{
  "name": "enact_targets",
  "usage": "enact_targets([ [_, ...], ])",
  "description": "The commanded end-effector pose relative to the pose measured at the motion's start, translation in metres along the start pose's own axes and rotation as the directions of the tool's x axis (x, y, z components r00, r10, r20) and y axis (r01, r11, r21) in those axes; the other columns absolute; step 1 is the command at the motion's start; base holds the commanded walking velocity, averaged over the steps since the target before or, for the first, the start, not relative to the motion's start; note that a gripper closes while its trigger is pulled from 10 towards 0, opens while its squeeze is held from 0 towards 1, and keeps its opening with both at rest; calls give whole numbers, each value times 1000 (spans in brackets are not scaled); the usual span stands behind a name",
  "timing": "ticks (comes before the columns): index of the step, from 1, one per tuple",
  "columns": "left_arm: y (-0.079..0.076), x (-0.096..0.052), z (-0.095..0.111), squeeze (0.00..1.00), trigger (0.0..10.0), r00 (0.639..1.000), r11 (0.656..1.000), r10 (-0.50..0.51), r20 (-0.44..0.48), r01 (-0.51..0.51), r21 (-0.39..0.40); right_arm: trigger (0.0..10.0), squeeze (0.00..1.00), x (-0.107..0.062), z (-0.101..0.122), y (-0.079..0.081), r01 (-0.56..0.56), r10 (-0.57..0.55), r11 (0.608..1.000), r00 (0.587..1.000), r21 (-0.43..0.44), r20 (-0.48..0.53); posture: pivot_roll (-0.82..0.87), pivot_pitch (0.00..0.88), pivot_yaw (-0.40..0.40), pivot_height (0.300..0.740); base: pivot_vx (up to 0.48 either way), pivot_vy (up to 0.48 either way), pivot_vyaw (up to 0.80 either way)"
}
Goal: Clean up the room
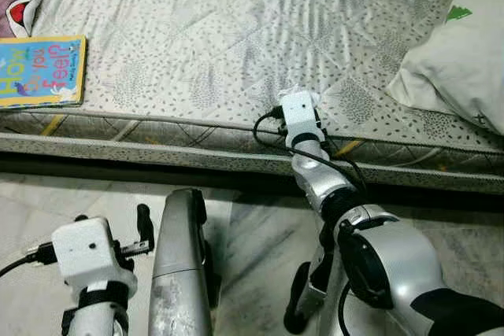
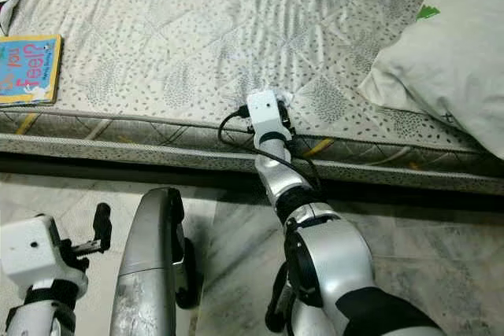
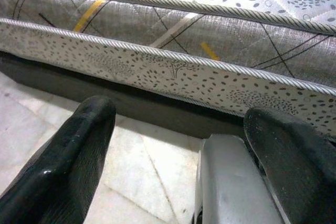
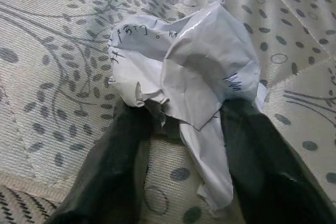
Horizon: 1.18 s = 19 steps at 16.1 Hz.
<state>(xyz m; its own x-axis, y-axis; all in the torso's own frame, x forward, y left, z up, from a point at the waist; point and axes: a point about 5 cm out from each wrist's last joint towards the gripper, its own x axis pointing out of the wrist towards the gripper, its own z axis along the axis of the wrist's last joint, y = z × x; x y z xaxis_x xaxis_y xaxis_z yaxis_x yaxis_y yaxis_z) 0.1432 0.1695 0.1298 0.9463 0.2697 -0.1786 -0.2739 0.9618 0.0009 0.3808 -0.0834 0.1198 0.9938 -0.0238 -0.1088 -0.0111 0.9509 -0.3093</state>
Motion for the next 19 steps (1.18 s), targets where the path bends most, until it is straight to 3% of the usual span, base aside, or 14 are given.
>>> enact_targets([
  [1,5,0,-7,0,10000,999,1000,22,-34,-22,17,0,0,-2,-13,1,-6,7,1000,997,14,-72,312,317,-19,546,0,0,0],
  [6,3,19,-4,0,10000,999,1000,29,14,-29,9,0,0,4,1,-3,-32,38,994,997,102,-61,286,241,-37,546,0,0,0],
  [11,-4,42,-5,0,10000,998,999,27,58,-26,-20,0,0,12,27,-5,-160,159,984,987,75,13,208,157,-47,546,0,0,0],
  [13,-6,60,-3,0,10000,995,1000,10,97,-8,-23,0,0,11,30,-4,-266,263,962,964,56,47,140,97,-49,546,0,0,0],
  [16,-7,74,1,0,10000,992,1000,8,127,-4,-28,0,0,7,18,-2,-368,364,922,930,118,59,67,43,-31,546,0,0,0],
  [17,-11,80,1,0,10000,991,999,-16,131,19,-27,0,0,1,5,-2,-412,406,894,911,176,72,38,25,-20,546,0,0,0],
  [19,-16,88,-5,0,10000,991,999,-46,123,48,-16,0,0,-11,-19,-8,-390,376,885,921,254,101,0,0,4,546,0,0,0],
])
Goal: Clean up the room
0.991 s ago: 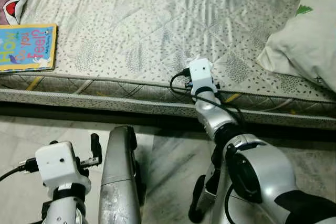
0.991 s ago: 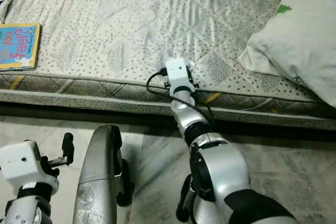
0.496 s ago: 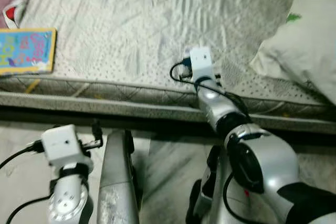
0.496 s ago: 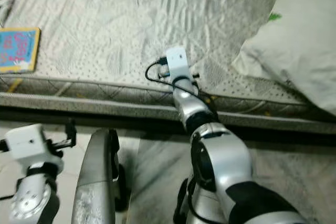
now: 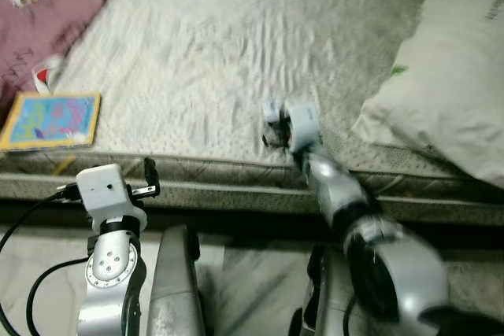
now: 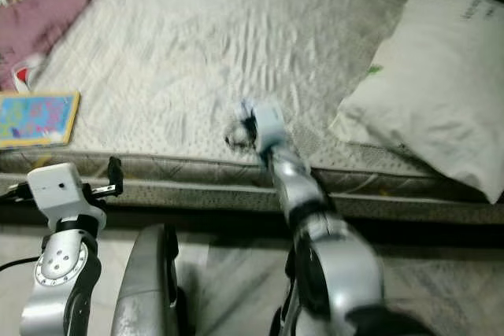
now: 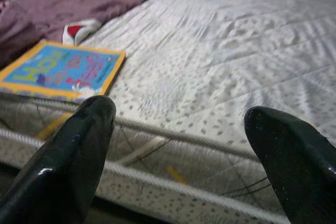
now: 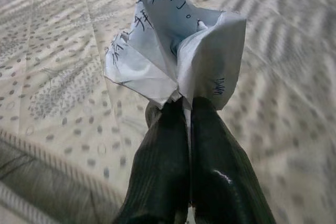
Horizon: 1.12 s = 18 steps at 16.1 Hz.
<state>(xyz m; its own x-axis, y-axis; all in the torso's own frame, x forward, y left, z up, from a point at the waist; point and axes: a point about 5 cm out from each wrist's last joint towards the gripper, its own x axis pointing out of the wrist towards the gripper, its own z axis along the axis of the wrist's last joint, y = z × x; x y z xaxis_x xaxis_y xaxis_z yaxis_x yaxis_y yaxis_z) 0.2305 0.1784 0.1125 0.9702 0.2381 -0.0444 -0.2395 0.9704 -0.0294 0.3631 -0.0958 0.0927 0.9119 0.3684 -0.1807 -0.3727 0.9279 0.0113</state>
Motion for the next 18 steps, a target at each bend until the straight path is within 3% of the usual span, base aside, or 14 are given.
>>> enact_targets([
  [1,-1,2,-4,0,10000,1000,1000,-15,-9,16,6,0,0,-3,8,-5,34,-36,999,997,28,71,-14,0,19,546,0,0,0],
  [2,-2,6,-5,0,10000,1000,1000,-22,1,22,4,0,0,-16,-4,-10,103,-111,991,989,87,93,-33,0,29,546,0,0,0],
  [4,2,15,-5,0,10000,1000,1000,11,20,-11,9,0,0,-41,-14,-16,200,-215,973,968,117,131,-58,0,40,546,0,0,0],
  [6,6,18,-3,0,10000,998,998,52,23,-53,21,0,0,-55,-8,-24,227,-235,972,951,63,202,-61,0,46,546,0,0,0],
  [7,6,17,-3,0,10000,999,999,41,21,-42,10,3961,0,-62,-8,-30,250,-254,967,942,49,218,-63,0,49,546,0,0,0],
  [8,8,14,-4,0,10000,1000,1000,0,28,0,-9,10000,0,-76,-8,-41,296,-298,954,928,42,226,-66,0,50,546,0,0,0],
  [11,14,8,-8,0,10000,999,1000,-9,32,9,7,10000,0,-95,-13,-50,333,-323,943,926,-22,197,-69,0,45,546,0,0,0],
  [13,11,8,-6,0,10000,994,999,-45,99,43,26,10000,0,-99,-5,-45,304,-285,951,933,-55,219,-73,8,33,546,0,0,0],
  [15,4,6,-7,0,10000,990,995,-99,102,101,-18,10000,0,-98,-6,-42,324,-327,945,930,44,166,-67,14,28,546,0,0,0],
  [18,10,5,-17,0,10000,997,997,-58,41,60,-51,10000,0,-94,-5,-31,319,-324,946,927,58,186,-86,16,44,546,0,0,0],
])
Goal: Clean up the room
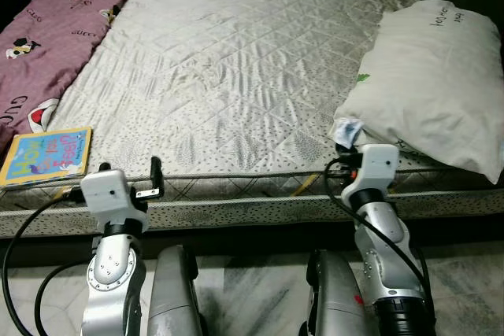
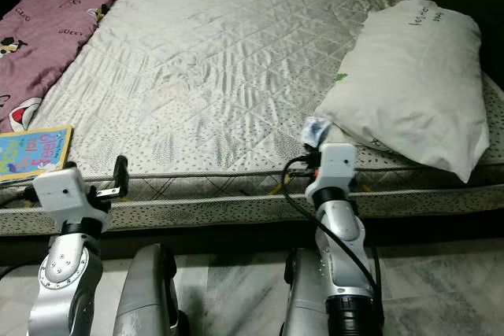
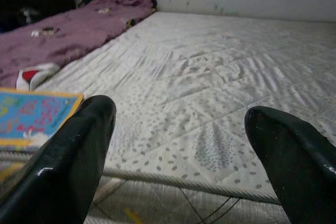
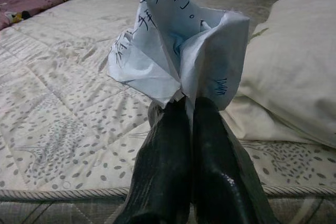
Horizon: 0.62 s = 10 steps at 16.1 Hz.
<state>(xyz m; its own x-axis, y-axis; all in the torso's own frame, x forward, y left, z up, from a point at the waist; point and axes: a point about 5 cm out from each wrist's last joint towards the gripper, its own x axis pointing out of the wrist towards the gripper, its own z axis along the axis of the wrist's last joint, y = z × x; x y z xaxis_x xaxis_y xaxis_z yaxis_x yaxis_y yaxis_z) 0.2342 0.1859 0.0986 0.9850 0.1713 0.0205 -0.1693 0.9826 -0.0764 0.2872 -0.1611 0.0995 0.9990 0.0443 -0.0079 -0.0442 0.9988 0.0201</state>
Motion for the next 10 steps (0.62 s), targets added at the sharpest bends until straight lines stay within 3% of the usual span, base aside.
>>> enact_targets([
  [1,2,-1,-4,0,10000,1000,1000,6,-16,-6,-19,10000,0,0,4,1,1,-1,1000,1000,2,-4,-85,16,40,546,0,0,0],
  [5,3,1,-4,0,10000,1000,1000,14,0,-14,3,10000,0,4,5,6,-35,35,999,999,8,-28,-71,21,17,546,0,0,-800],
  [7,8,3,-2,0,10000,998,996,58,12,-59,70,10000,0,7,6,11,-53,54,999,998,8,-32,-68,28,12,546,0,0,0],
  [8,8,4,-5,0,10000,996,995,90,-19,-89,39,10000,0,8,6,14,-67,67,998,997,9,-36,-67,26,12,546,0,0,0],
  [10,2,3,-4,0,10000,1000,999,25,-8,-25,22,10000,0,8,8,18,-100,100,995,995,29,-20,-67,22,10,546,0,0,0],
])
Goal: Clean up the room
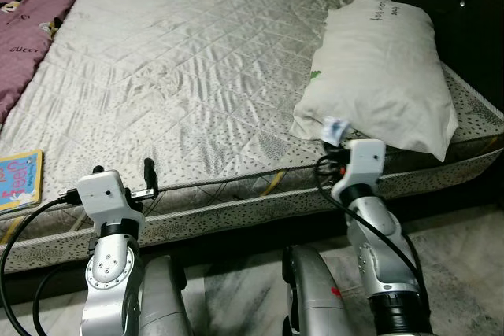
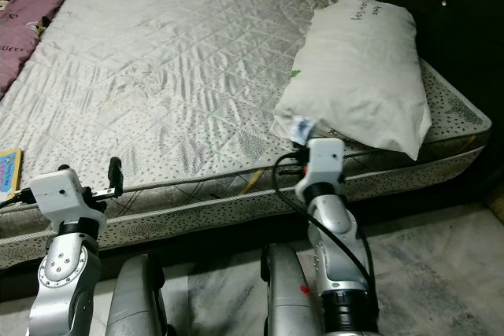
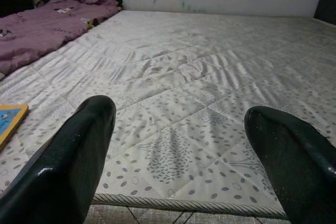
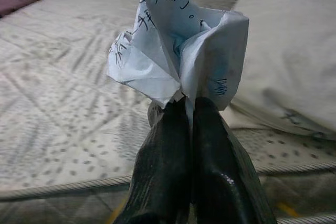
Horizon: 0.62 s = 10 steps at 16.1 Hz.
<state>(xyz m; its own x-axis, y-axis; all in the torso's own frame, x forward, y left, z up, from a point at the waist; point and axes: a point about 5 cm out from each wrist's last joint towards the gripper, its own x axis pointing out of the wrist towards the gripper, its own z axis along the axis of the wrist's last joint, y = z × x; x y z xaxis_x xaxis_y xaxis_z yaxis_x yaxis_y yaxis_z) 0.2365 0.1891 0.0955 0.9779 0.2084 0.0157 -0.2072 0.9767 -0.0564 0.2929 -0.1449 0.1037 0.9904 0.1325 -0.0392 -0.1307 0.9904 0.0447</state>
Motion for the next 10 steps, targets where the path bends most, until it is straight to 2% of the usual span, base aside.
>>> enact_targets([
  [1,-3,1,0,0,10000,1000,1000,-24,0,24,-2,10000,0,3,6,5,-32,32,999,999,11,19,-65,19,6,546,0,0,0],
  [4,-5,1,1,0,10000,1000,1000,-20,-1,20,-9,10000,0,7,11,14,-91,89,995,995,35,41,-58,20,-4,573,0,0,0],
  [10,-8,2,1,0,10000,999,999,-38,-2,38,-15,10000,0,8,11,16,-107,105,993,994,50,40,-62,24,0,643,0,0,0],
])
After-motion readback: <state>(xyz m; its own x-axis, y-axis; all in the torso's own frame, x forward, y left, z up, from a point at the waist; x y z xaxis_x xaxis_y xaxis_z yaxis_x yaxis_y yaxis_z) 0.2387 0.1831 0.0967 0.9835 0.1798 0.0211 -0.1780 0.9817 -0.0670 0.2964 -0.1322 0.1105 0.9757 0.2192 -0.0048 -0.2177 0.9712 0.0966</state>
